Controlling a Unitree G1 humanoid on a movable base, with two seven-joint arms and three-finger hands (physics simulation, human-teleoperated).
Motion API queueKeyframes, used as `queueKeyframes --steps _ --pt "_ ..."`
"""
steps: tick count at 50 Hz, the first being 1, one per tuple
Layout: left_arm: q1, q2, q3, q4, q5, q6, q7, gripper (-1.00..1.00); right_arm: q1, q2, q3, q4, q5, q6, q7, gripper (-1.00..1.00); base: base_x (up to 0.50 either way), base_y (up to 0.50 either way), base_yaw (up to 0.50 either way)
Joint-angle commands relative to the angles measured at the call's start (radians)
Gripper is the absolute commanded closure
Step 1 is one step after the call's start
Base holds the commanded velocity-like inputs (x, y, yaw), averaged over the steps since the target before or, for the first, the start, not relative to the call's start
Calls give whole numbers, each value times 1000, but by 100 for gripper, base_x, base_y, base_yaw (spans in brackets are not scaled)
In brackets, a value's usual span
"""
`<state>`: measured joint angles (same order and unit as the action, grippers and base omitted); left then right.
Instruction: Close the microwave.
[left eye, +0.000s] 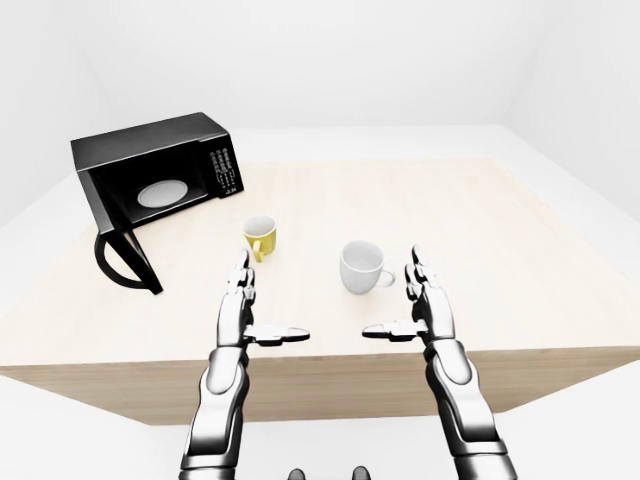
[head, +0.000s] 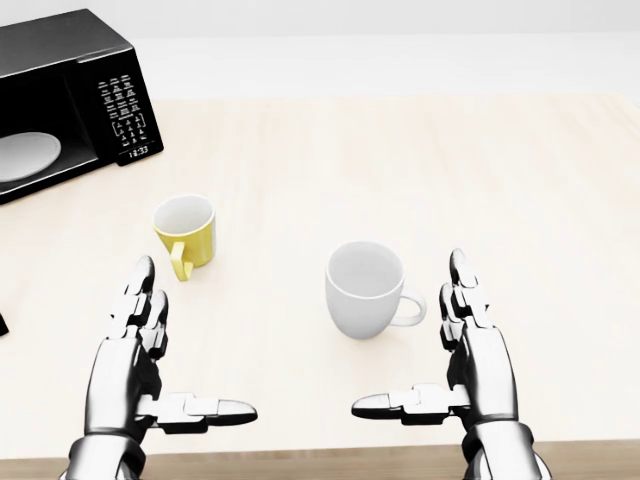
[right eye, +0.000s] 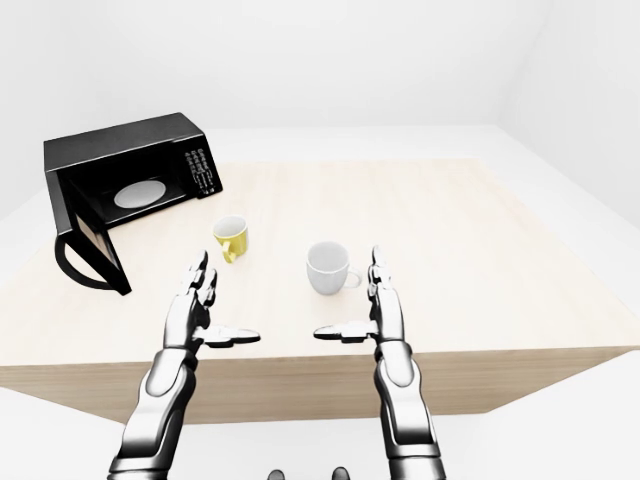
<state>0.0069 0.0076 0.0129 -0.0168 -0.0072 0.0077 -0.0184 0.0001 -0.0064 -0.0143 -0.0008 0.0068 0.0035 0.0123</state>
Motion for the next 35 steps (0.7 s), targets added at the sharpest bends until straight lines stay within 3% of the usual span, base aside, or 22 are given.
queueKeyframes --steps 1,13,18,21,23,25,26,32,33,35 --pt "20 12 21 -52 -11 25 -34 -100 2 -9 -17 -5 3 8 14 -100 0 0 0" --pt "36 5 10 -66 -6 24 -41 -100 6 -7 -14 -12 0 12 12 -100 0 0 0" --pt "60 5 5 -134 -9 56 -48 -100 14 -6 -10 -41 -7 28 6 -100 0 0 0" --pt "52 4 6 -107 -5 42 -47 -100 6 -4 -7 -10 -12 13 2 -100 0 0 0" --pt "64 3 2 -137 -6 60 -49 -100 10 -2 -4 -26 -15 27 -2 -100 0 0 0" --pt "64 3 1 -139 -6 61 -49 -100 10 -2 -3 -27 -15 28 -2 -100 0 0 0" --pt "135 2 -1 -355 -30 80 -57 -100 77 2 25 -245 -16 84 10 -100 0 0 0" --pt "276 -6 36 -808 -98 80 -91 -100 208 -5 70 -733 -83 84 0 -100 0 0 0" --pt "277 -9 39 -815 -98 80 -94 -100 209 -4 70 -740 -85 84 1 -100 0 0 0" --pt "329 -15 90 -992 -159 80 -106 -100 237 -5 67 -906 -95 84 6 -100 0 0 0"
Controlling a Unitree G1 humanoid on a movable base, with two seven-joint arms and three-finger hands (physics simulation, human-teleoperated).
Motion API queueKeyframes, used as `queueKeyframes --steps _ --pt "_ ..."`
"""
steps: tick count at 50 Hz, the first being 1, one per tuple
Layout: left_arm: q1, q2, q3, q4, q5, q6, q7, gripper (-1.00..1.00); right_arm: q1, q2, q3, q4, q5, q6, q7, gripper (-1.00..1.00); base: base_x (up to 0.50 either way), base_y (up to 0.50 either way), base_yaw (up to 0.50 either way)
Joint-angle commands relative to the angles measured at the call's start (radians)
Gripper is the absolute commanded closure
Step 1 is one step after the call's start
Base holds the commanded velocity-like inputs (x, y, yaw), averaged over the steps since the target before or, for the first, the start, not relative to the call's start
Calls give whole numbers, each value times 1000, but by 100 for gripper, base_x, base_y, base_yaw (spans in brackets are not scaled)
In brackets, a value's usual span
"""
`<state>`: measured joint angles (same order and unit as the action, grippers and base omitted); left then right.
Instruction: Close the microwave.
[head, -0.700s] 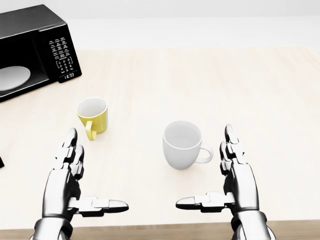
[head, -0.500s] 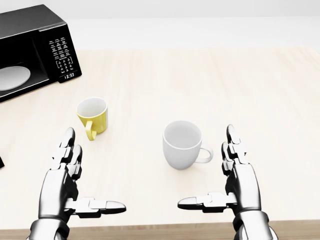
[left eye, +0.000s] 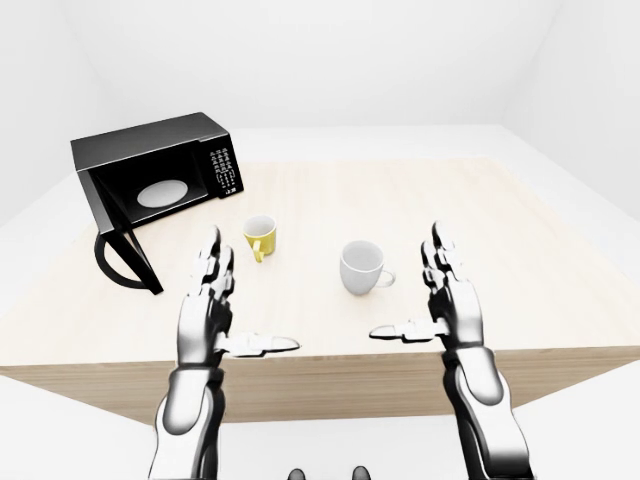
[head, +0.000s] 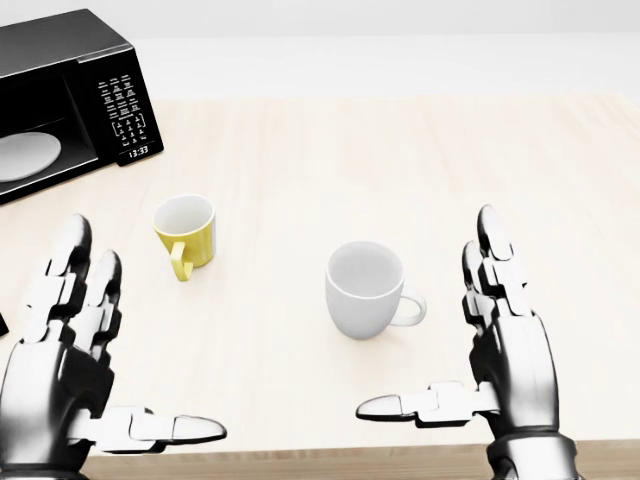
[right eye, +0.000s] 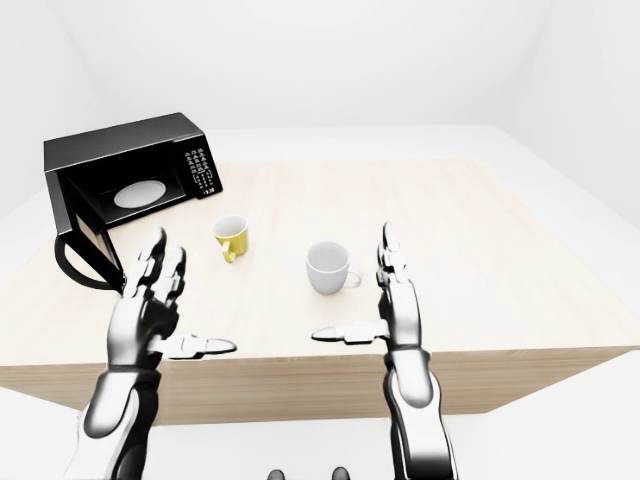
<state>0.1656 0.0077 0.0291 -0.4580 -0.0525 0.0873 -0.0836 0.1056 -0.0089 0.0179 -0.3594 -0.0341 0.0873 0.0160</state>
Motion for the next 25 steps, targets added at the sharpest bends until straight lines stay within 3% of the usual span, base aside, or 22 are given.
queueKeyframes --steps 1,2,8,10,15,17,25 --pt "186 -11 91 -579 -144 0 -40 -100 137 -2 35 -602 -60 0 5 -100 0 0 0" --pt "186 -9 93 -586 -148 0 -38 -100 137 -1 35 -606 -62 0 7 -100 0 0 0" --pt "309 177 93 -589 -339 0 112 -100 214 20 30 -688 -140 0 26 -100 0 0 0" --pt "334 203 83 -589 -361 0 132 -100 223 40 23 -688 -141 0 49 -100 0 0 0" --pt "320 233 95 -589 -392 0 161 -100 208 67 11 -688 -159 0 73 -100 0 0 0" --pt "284 210 118 -589 -398 0 158 -100 184 59 10 -688 -170 0 65 -100 0 0 0" --pt "309 241 117 -589 -425 0 174 -100 198 54 23 -688 -162 0 53 -100 0 0 0"
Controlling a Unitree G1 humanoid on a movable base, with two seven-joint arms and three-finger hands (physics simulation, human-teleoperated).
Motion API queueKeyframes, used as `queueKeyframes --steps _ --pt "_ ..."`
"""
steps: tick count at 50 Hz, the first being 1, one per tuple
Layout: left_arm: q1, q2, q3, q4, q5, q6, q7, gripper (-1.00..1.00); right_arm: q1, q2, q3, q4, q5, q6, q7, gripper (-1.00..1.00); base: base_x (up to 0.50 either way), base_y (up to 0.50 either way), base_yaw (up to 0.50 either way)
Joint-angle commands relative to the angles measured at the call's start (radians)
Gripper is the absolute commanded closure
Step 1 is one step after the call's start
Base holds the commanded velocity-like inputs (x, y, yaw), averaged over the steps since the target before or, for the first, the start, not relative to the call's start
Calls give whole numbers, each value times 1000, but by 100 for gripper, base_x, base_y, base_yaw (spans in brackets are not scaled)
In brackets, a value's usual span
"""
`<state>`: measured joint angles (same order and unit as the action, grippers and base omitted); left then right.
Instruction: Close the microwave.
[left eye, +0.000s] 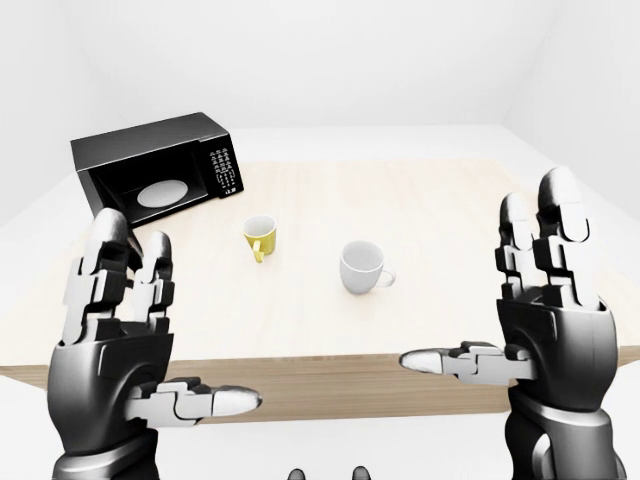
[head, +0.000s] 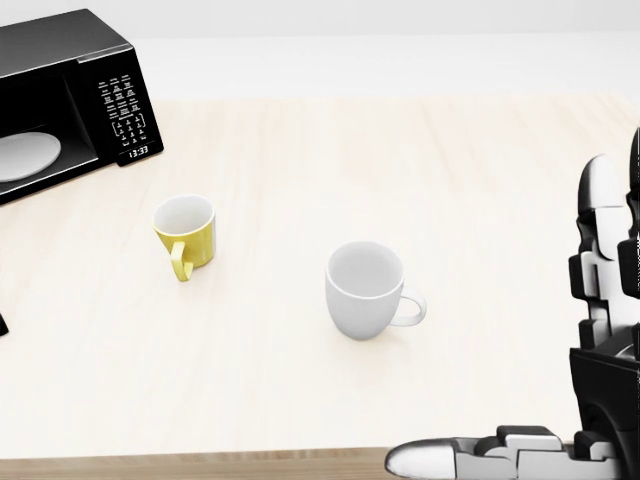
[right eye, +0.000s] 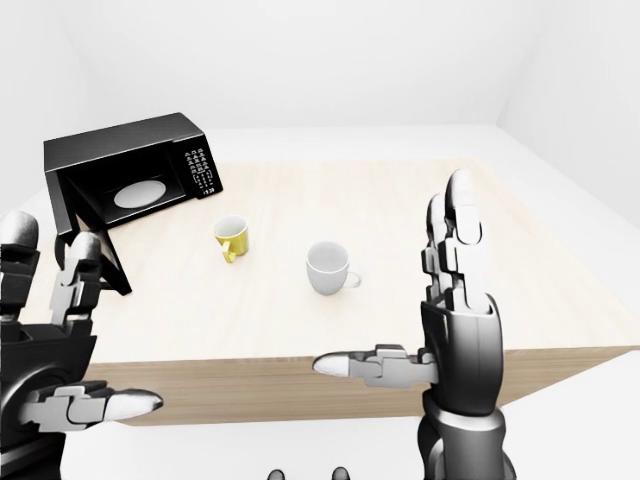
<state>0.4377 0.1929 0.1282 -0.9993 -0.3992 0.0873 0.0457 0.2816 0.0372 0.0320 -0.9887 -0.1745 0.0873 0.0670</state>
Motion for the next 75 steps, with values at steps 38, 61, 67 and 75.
queueKeyframes --steps 38,61,67,75 --pt "26 83 39 -48 -141 0 54 -100 30 -41 56 -56 3 0 -44 -100 0 30 0" --pt "-19 3 68 -48 -97 0 -1 -100 36 -65 99 13 6 0 -74 -100 0 50 0" --pt "-21 -5 70 -48 -92 0 -10 -100 38 -66 100 12 6 0 -75 -100 0 50 0" --pt "-32 -24 73 -48 -75 0 -25 -100 36 -67 107 13 2 0 -77 -100 0 50 0"
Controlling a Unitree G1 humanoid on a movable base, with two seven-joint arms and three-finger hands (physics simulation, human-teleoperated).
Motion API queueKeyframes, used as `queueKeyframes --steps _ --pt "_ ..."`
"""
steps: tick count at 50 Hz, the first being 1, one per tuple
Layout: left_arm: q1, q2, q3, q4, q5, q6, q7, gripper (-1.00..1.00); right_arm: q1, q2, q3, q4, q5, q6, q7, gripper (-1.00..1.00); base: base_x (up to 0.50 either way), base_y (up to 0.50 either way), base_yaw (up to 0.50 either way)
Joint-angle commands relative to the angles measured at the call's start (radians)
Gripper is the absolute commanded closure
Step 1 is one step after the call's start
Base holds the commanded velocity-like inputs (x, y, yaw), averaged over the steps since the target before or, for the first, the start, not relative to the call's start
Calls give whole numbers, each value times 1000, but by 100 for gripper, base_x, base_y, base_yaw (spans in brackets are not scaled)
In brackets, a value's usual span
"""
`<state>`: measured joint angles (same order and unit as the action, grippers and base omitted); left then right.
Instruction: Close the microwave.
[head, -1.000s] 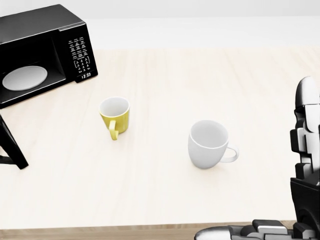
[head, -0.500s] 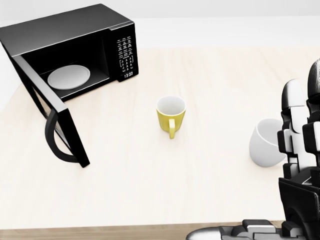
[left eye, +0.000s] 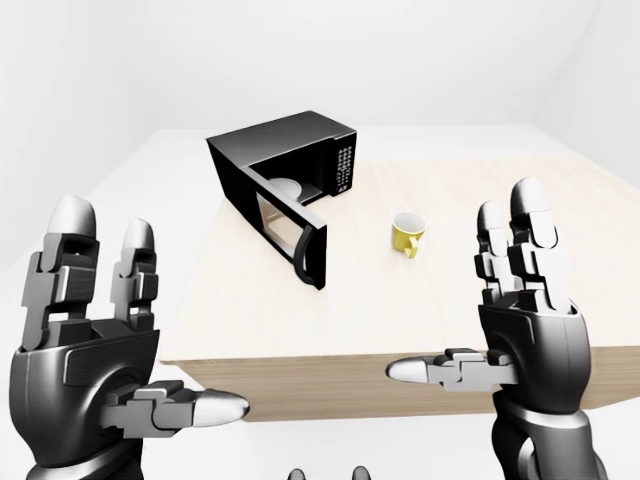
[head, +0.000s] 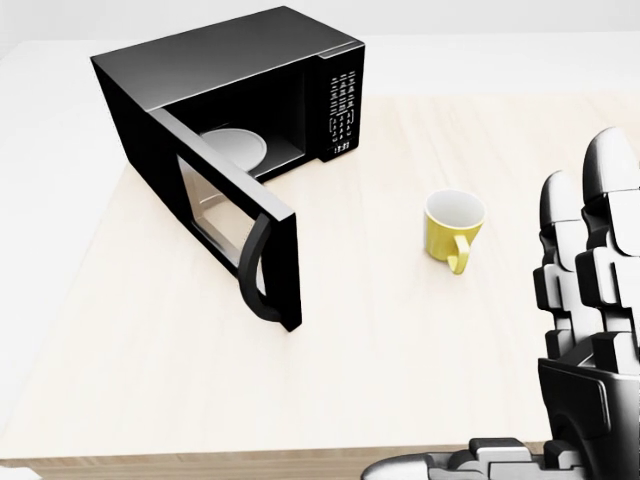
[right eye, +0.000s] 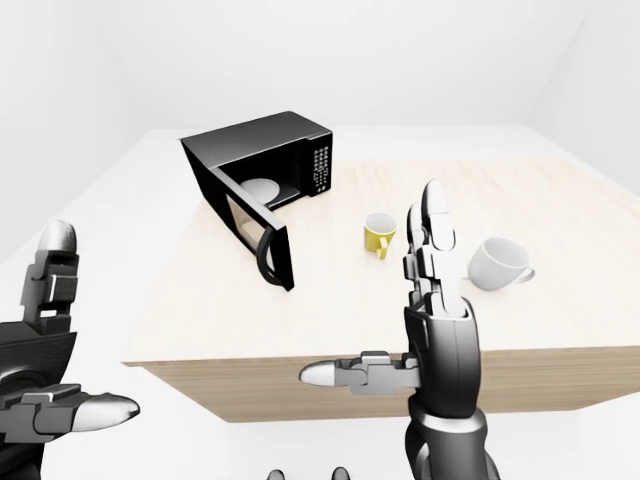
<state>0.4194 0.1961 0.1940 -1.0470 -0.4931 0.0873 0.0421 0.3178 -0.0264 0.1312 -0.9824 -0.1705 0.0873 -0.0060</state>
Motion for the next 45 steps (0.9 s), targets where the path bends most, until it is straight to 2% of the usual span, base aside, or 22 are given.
queueKeyframes --steps 1,37,39,45 --pt "-15 -29 9 0 19 0 -23 -100 -1 -4 8 7 -2 0 -5 -100 0 50 0" --pt "-29 -64 14 0 52 0 -61 -100 -2 -8 19 31 -7 0 -14 -100 0 50 0" --pt "-21 -78 5 0 96 0 -73 -100 -4 -15 41 52 -27 0 -19 -100 0 0 0" --pt "-9 -83 -6 0 119 0 -86 -100 -5 -14 41 50 -41 0 -28 -100 0 0 0"
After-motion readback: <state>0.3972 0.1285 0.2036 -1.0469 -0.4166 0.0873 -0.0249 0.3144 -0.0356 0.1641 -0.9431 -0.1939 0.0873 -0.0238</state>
